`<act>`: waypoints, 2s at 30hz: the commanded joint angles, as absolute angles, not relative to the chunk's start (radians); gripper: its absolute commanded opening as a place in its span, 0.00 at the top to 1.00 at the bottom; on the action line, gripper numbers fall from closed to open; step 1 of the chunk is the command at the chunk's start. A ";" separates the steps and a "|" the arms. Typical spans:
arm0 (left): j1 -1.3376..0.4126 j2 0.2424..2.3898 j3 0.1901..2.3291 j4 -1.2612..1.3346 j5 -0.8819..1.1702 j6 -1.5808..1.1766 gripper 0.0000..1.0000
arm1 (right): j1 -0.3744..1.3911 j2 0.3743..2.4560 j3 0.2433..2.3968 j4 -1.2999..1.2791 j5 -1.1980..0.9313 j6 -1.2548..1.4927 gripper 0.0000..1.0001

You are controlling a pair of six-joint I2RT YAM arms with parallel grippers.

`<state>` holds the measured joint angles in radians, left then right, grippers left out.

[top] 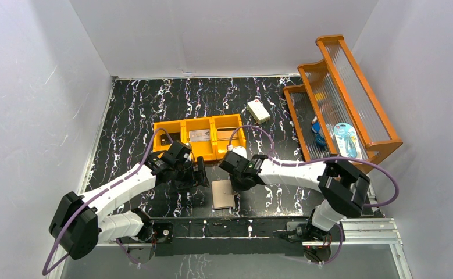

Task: Take the credit cards out of the card holder

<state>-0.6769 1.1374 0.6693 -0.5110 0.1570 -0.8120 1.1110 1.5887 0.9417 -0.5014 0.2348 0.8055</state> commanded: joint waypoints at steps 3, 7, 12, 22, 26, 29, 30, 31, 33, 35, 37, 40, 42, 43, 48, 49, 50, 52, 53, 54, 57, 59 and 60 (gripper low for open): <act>-0.676 1.077 0.731 -0.572 0.098 -0.817 0.13 | 1.109 1.452 0.959 -0.455 0.198 0.832 0.95; -0.675 1.030 0.755 -0.617 0.031 -0.829 0.13 | 1.109 1.391 0.928 -0.352 0.126 0.871 0.94; -0.675 0.969 0.785 -0.692 -0.072 -0.854 0.12 | 1.109 1.391 0.933 -0.263 0.043 0.908 0.92; -0.675 0.928 0.813 -0.767 -0.136 -0.873 0.09 | 1.109 1.482 0.952 -0.169 -0.070 0.936 0.90; -0.675 0.927 0.820 -0.775 -0.138 -0.873 0.09 | 1.109 1.502 0.961 -0.145 -0.098 0.942 0.90; -0.675 0.927 0.822 -0.775 -0.132 -0.873 0.09 | 1.109 1.494 0.970 -0.144 -0.096 0.944 0.90; -0.675 0.928 0.823 -0.775 -0.131 -0.873 0.09 | 1.109 1.488 0.971 -0.151 -0.085 0.946 0.90; -0.674 0.928 0.822 -0.775 -0.130 -0.873 0.09 | 1.109 1.480 0.971 -0.157 -0.073 0.952 0.90; -0.675 0.931 0.822 -0.775 -0.127 -0.873 0.09 | 1.109 1.460 0.965 -0.161 -0.052 0.967 0.90; -0.675 0.931 0.821 -0.776 -0.125 -0.873 0.09 | 1.109 1.434 0.952 -0.164 -0.032 0.991 0.90; -0.675 0.928 0.820 -0.775 -0.127 -0.874 0.09 | 1.109 1.406 0.934 -0.182 0.007 1.035 0.90; -0.675 0.923 0.819 -0.777 -0.133 -0.875 0.09 | 1.109 1.359 0.883 -0.133 0.037 1.090 0.90; -0.675 0.919 0.824 -0.784 -0.144 -0.877 0.09 | 1.109 1.342 0.864 -0.084 0.030 1.100 0.90; -0.675 0.915 0.824 -0.786 -0.146 -0.878 0.09 | 1.109 1.343 0.866 -0.065 0.023 1.099 0.90; -0.675 0.907 0.825 -0.789 -0.159 -0.884 0.09 | 1.106 1.434 0.908 -0.082 -0.006 1.088 0.88; -0.675 0.910 0.825 -0.791 -0.156 -0.884 0.09 | 1.106 1.449 0.918 -0.087 -0.017 1.086 0.88; -0.675 0.912 0.825 -0.794 -0.156 -0.884 0.09 | 1.106 1.459 0.923 -0.078 -0.033 1.084 0.89; -0.675 0.913 0.828 -0.800 -0.159 -0.882 0.09 | 1.106 1.468 0.920 -0.028 -0.067 1.077 0.88; -0.675 0.912 0.828 -0.804 -0.162 -0.882 0.09 | 1.105 1.471 0.918 -0.003 -0.082 1.074 0.89; -0.675 0.911 0.828 -0.805 -0.166 -0.882 0.09 | 1.102 1.472 0.920 0.006 -0.091 1.071 0.88; -0.676 0.906 0.833 -0.811 -0.173 -0.883 0.09 | 1.095 1.464 0.925 0.000 -0.091 1.065 0.88; -0.675 0.902 0.835 -0.811 -0.174 -0.884 0.09 | 1.083 1.446 0.913 -0.017 -0.079 1.065 0.88; -0.675 0.902 0.836 -0.811 -0.173 -0.884 0.09 | 1.075 1.430 0.902 -0.031 -0.069 1.067 0.88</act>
<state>-0.6769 0.9241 0.7929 -0.7853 -0.1471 -0.8761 1.0969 1.4807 0.8806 -0.0582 -0.0673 1.0710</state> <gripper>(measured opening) 0.913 0.120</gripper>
